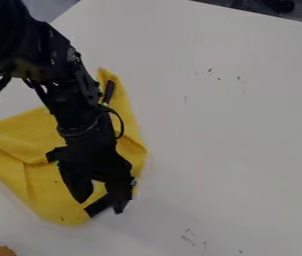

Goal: Unfold cloth from top left to bottom right

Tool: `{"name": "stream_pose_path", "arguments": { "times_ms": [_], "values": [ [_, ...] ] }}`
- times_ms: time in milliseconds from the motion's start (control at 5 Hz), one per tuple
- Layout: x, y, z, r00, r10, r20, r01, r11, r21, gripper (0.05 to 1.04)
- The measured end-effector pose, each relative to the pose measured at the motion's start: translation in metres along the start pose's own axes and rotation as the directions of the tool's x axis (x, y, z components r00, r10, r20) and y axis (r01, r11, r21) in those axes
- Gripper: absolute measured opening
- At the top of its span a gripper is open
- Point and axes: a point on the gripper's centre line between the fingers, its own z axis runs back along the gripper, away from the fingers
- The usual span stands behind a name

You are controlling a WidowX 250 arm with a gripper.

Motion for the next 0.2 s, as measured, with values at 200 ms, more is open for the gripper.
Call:
{"name": "stream_pose_path", "arguments": {
  "times_ms": [200],
  "values": [
    [0.0014,-0.0011,0.0052,0.998,-0.025,0.056,0.021,0.998,0.057,1.005]
  ]
}}
